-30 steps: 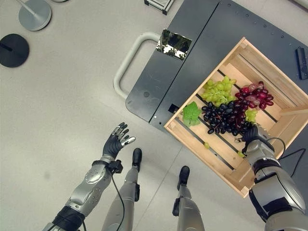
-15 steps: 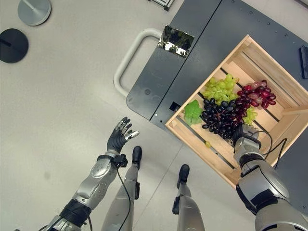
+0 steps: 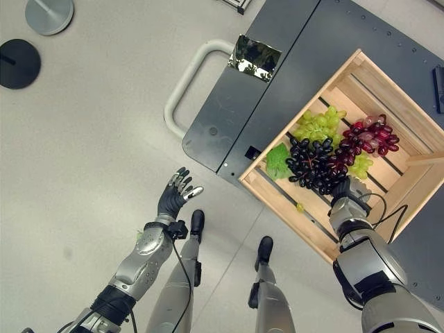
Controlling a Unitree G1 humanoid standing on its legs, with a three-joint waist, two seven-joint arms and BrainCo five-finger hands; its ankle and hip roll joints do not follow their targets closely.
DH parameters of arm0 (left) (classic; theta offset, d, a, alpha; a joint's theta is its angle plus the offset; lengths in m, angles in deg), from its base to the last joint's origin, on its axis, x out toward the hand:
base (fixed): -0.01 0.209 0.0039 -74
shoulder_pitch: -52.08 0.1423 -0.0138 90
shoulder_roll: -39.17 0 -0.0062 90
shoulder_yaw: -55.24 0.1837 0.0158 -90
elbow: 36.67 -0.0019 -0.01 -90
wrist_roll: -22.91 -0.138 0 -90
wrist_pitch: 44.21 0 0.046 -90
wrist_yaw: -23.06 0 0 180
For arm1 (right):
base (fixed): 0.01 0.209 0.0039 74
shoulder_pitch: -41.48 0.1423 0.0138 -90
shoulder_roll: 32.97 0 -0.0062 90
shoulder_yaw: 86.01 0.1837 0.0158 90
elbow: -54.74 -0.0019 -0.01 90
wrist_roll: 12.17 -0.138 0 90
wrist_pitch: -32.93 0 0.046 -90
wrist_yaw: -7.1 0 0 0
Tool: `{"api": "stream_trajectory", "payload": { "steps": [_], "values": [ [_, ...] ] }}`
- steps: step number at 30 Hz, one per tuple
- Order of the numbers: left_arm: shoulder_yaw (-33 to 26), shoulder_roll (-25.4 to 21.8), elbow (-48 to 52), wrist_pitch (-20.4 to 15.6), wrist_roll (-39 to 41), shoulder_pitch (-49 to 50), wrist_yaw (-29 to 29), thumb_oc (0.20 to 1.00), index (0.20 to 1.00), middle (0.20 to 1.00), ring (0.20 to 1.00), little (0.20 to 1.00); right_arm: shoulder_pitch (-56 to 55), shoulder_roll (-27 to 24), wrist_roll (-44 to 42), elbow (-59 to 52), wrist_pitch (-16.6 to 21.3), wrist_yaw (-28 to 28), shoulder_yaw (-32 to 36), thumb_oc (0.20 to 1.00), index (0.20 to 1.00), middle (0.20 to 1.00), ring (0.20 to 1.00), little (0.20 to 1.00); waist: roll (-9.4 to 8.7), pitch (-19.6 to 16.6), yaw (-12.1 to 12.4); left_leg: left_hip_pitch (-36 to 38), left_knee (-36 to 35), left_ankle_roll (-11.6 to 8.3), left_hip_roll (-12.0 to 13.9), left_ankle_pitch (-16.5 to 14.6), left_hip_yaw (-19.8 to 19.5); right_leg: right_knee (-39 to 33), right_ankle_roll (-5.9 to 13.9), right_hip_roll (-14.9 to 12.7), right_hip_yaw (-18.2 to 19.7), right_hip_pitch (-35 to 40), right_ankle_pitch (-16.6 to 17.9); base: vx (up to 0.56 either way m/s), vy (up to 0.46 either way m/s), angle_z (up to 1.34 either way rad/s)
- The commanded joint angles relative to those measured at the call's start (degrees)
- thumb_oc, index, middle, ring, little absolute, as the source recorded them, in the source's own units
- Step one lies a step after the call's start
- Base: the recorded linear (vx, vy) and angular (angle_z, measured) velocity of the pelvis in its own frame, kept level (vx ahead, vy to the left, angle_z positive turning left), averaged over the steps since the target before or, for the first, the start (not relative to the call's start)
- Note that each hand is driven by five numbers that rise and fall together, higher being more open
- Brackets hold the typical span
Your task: Pick up the fruits from the basket on one side to the basket on the other side
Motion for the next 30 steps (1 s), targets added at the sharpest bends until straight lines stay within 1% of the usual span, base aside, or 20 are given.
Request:
{"api": "stream_trajectory", "payload": {
  "steps": [1, 2, 3, 5, 7, 9, 11, 12, 13, 14, 15, 17, 21, 22, 23, 24, 25, 27, 29, 30],
  "values": [
    [-1.0, 1.3, 2.0, -2.9, 0.1, 0.2, -1.5, 1.000, 1.000, 1.000, 1.000, 1.000, -5.1, 8.8, -7.3, -10.7, 6.0, -0.1, 2.5, 0.200, 0.200, 0.200, 0.200, 0.200, 0.81, 0.3, -0.1, -2.7, 1.9, -2.65, 0.0, -2.6, -0.5, 8.4, 1.22, -2.0, 1.9, -7.9, -6.5, 0.00, 0.000, 0.00],
    [-1.0, 1.2, 2.1, -2.9, 0.1, 0.2, -1.5, 1.000, 1.000, 1.000, 1.000, 1.000, -5.4, 8.8, -7.2, -11.0, 5.9, -0.1, 2.6, 0.200, 0.200, 0.200, 0.200, 0.200, 0.79, 0.3, -0.1, -2.7, 1.9, -2.65, 0.0, -2.6, -0.5, 8.5, 1.23, -2.0, 1.9, -7.8, -6.6, 0.00, 0.000, 0.00],
    [-1.5, 1.2, 1.8, -3.0, 0.1, 0.6, -2.0, 1.000, 1.000, 1.000, 1.000, 1.000, -8.0, 8.9, -7.2, -15.3, 6.5, -1.0, 3.5, 0.200, 0.200, 0.200, 0.200, 0.200, 0.46, 0.3, -0.6, -2.8, 2.0, -2.57, 0.0, -2.7, -0.4, 8.5, 1.21, -2.1, 2.1, -8.0, -6.5, 0.00, 0.000, 0.00],
    [-1.9, 1.3, 1.7, -3.0, 0.0, 1.1, -2.5, 1.000, 1.000, 1.000, 1.000, 1.000, -10.7, 8.7, -7.8, -19.4, 6.9, -1.5, 5.0, 0.200, 0.200, 0.200, 0.200, 0.200, 0.19, 0.3, -1.1, -3.0, 2.2, -2.52, 0.0, -2.7, -0.3, 8.7, 1.17, -2.1, 2.3, -8.3, -6.6, -0.01, 0.010, -0.02],
    [-1.9, 1.2, 1.6, -3.1, 0.0, 1.3, -2.7, 1.000, 1.000, 1.000, 1.000, 1.000, -12.0, 8.4, -7.9, -21.4, 7.1, -1.6, 5.5, 0.200, 0.200, 0.200, 0.200, 0.200, 0.02, 0.3, -1.3, -3.0, 2.4, -2.48, 0.1, -2.8, -0.3, 8.9, 1.17, -2.1, 2.4, -8.4, -6.6, -0.01, 0.007, -0.03],
    [-2.3, 0.9, 1.4, -3.0, -0.2, 1.6, -2.8, 1.000, 1.000, 1.000, 1.000, 1.000, -14.3, 7.4, -7.0, -25.9, 7.2, -1.4, 6.2, 0.200, 0.200, 0.200, 0.200, 0.200, -0.33, 0.3, -1.7, -3.0, 2.6, -2.45, 0.0, -2.9, -0.1, 9.1, 1.16, -2.2, 2.5, -8.6, -6.6, 0.00, 0.000, 0.00],
    [-3.5, -0.1, 1.6, -2.6, -1.0, 2.4, -2.6, 1.000, 1.000, 1.000, 1.000, 1.000, -18.5, 5.0, -5.8, -34.6, 7.7, -0.3, 8.4, 0.200, 0.200, 0.200, 0.200, 0.200, -1.12, 0.3, -2.4, -2.9, 2.9, -2.43, 0.2, -3.1, 0.0, 9.3, 1.19, -2.3, 2.5, -8.6, -6.6, -0.01, 0.001, -0.02],
    [-3.4, -0.1, 1.6, -2.5, -1.0, 2.5, -2.6, 1.000, 1.000, 1.000, 1.000, 1.000, -18.7, 4.9, -5.7, -34.9, 7.5, -0.2, 8.6, 0.200, 0.200, 0.200, 0.200, 0.200, -1.10, 0.3, -2.3, -2.8, 2.9, -2.43, 0.1, -3.1, 0.0, 9.3, 1.20, -2.3, 2.5, -8.5, -6.6, -0.01, -0.005, -0.05],
    [-4.7, -1.1, 1.9, -2.1, -2.1, 3.3, -2.4, 1.000, 1.000, 1.000, 1.000, 1.000, -22.1, 2.2, -4.3, -42.4, 7.8, 0.9, 11.0, 0.200, 0.200, 0.200, 0.200, 0.200, -1.88, 0.3, -2.9, -2.6, 3.1, -2.44, 0.2, -3.3, 0.2, 9.5, 1.25, -2.4, 2.7, -8.3, -6.6, -0.01, -0.006, -0.05],
    [-4.6, -1.1, 2.0, -2.1, -2.1, 3.3, -2.4, 1.000, 1.000, 1.000, 1.000, 1.000, -22.4, 2.2, -4.3, -42.7, 7.7, 0.9, 11.2, 0.200, 0.200, 0.200, 0.200, 0.200, -1.86, 0.3, -2.9, -2.5, 3.1, -2.43, 0.2, -3.3, 0.2, 9.5, 1.25, -2.4, 2.7, -8.2, -6.6, 0.00, 0.000, 0.00],
    [-5.4, -1.8, 2.3, -1.9, -2.3, 4.0, -2.1, 1.000, 1.000, 1.000, 1.000, 1.000, -24.7, 0.2, -3.5, -47.8, 8.1, 1.9, 13.2, 0.200, 0.200, 0.200, 0.200, 0.200, -2.49, 0.3, -3.3, -2.1, 3.3, -2.36, 0.2, -3.4, 0.3, 9.7, 1.24, -2.3, 2.9, -8.0, -6.7, 0.00, 0.000, 0.00],
    [-6.3, -2.6, 3.0, -1.6, -2.7, 4.7, -1.6, 1.000, 1.000, 1.000, 1.000, 1.000, -26.9, -2.7, -2.6, -53.5, 8.4, 3.2, 15.7, 0.200, 0.200, 0.200, 0.200, 0.200, -3.25, 0.3, -3.7, -1.4, 3.4, -2.26, 0.3, -3.7, 0.4, 9.8, 1.31, -2.3, 3.1, -7.3, -6.8, 0.00, 0.000, 0.00],
    [-7.1, -3.5, 4.0, -1.2, -2.9, 5.4, -0.6, 1.000, 1.000, 1.000, 1.000, 1.000, -28.9, -6.2, -2.3, -59.1, 8.8, 4.7, 18.8, 0.200, 0.200, 0.200, 0.200, 0.200, -4.12, 0.3, -4.0, -0.5, 3.7, -2.17, 0.3, -4.1, 0.7, 10.0, 1.40, -2.4, 3.2, -6.5, -6.8, 0.00, -0.001, -0.02],
    [-7.2, -3.8, 4.4, -0.9, -2.9, 5.7, -0.3, 1.000, 1.000, 1.000, 1.000, 1.000, -29.2, -7.8, -1.8, -61.1, 8.7, 5.4, 19.7, 0.200, 0.200, 0.200, 0.200, 0.200, -4.26, 0.3, -4.0, -0.1, 3.7, -2.16, 0.3, -4.1, 0.8, 10.0, 1.48, -2.5, 3.2, -6.3, -6.8, -0.03, 0.010, -0.08],
    [-7.9, -4.2, 5.0, -0.6, -3.0, 6.3, 0.6, 1.000, 1.000, 1.000, 1.000, 1.000, -29.6, -10.8, -2.4, -64.1, 9.2, 6.7, 21.7, 0.200, 0.200, 0.200, 0.200, 0.200, -4.69, 0.3, -4.1, 0.7, 3.8, -2.11, 0.4, -4.4, 0.9, 10.0, 1.58, -2.4, 3.5, -5.6, -6.8, -0.01, 0.008, -0.06],
    [-7.8, -4.2, 5.0, -0.6, -3.0, 6.3, 0.5, 1.000, 1.000, 1.000, 1.000, 1.000, -29.7, -10.8, -2.4, -64.1, 9.2, 6.7, 21.7, 0.200, 0.200, 0.200, 0.200, 0.200, -4.68, 0.3, -4.1, 0.7, 3.8, -2.11, 0.4, -4.4, 0.9, 10.0, 1.58, -2.4, 3.5, -5.6, -6.8, -0.01, 0.001, -0.10],
    [-8.1, -4.8, 5.3, -0.4, -3.0, 6.3, 1.4, 1.000, 1.000, 1.000, 1.000, 1.000, -29.1, -13.7, -2.8, -65.7, 9.5, 7.6, 22.7, 0.200, 0.200, 0.200, 0.200, 0.200, -5.12, 0.3, -4.2, 1.5, 3.8, -2.11, 0.4, -4.5, 1.0, 10.1, 1.62, -2.4, 3.6, -4.9, -6.8, 0.00, -0.002, -0.09],
    [-8.1, -5.4, 5.6, -0.1, -3.2, 6.4, 2.2, 1.000, 1.000, 1.000, 1.000, 1.000, -28.4, -16.8, -3.0, -66.9, 9.6, 8.8, 23.3, 0.200, 0.200, 0.200, 0.200, 0.200, -5.47, 0.3, -4.1, 2.2, 3.7, -2.08, 0.5, -4.5, 1.1, 10.1, 1.73, -2.5, 3.6, -4.4, -6.7, 0.00, 0.001, -0.04],
    [-8.3, -5.5, 5.8, 0.0, -3.4, 6.5, 2.6, 1.000, 1.000, 1.000, 1.000, 1.000, -28.1, -18.2, -3.2, -67.2, 9.7, 9.4, 23.5, 0.200, 0.200, 0.200, 0.200, 0.200, -5.51, 0.3, -4.1, 2.6, 3.7, -2.09, 0.6, -4.6, 1.2, 10.2, 1.75, -2.4, 3.7, -4.1, -6.8, 0.00, 0.000, 0.00],
    [-8.4, -6.5, 6.0, 0.4, -4.3, 6.5, 3.3, 1.000, 1.000, 1.000, 1.000, 1.000, -27.2, -22.2, -3.6, -68.3, 9.7, 10.8, 23.9, 0.200, 0.200, 0.200, 0.200, 0.200, -5.87, 0.3, -4.1, 3.5, 3.6, -2.10, 0.7, -4.6, 1.3, 10.3, 1.81, -2.4, 3.8, -3.5, -6.9, 0.00, 0.000, 0.00]
  ]
}}
